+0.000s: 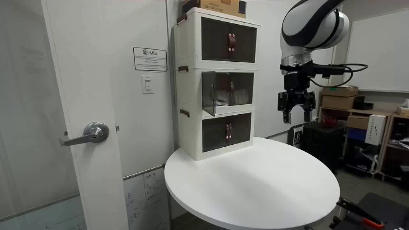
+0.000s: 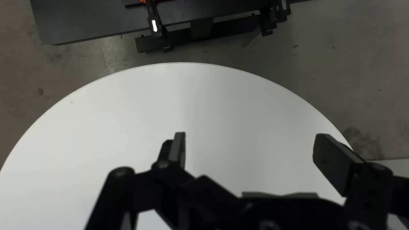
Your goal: Open the right door of the cabinet
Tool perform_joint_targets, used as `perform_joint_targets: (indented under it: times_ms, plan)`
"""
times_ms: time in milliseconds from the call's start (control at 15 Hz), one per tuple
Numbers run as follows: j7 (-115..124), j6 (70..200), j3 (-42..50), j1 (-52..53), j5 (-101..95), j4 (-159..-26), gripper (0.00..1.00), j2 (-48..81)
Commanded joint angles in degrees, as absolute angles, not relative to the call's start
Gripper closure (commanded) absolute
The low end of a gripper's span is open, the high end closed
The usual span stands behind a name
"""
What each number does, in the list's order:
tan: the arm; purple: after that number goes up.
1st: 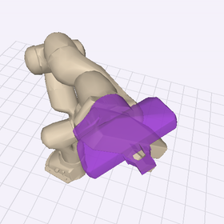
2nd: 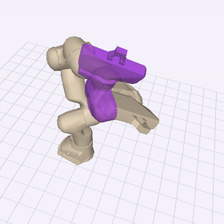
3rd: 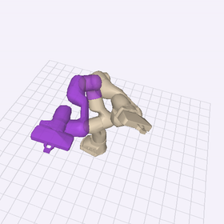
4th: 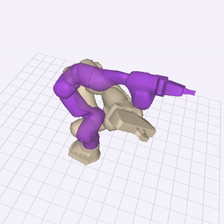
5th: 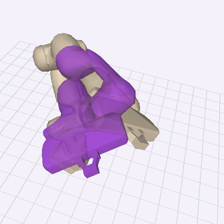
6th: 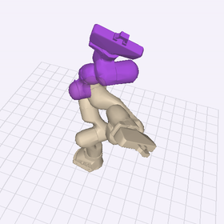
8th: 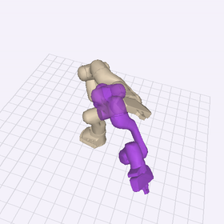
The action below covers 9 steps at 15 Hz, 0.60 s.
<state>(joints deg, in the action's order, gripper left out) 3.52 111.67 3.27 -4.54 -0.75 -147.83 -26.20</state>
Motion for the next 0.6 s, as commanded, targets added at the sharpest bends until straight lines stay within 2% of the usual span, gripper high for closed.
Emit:
perform_joint_targets:
  times_ms: [0, 133, 533]
  plan:
    - [3.5, 111.6, 3.2, -4.7, -0.7, -147.8, 0.0, -26.2]
    - [3.8, 114.8, 3.5, -5.1, -0.7, -147.1, 0.0, -25.4]
    - [-12.5, 137.2, 8.3, -3.0, 0.8, -139.1, 0.0, -13.6]
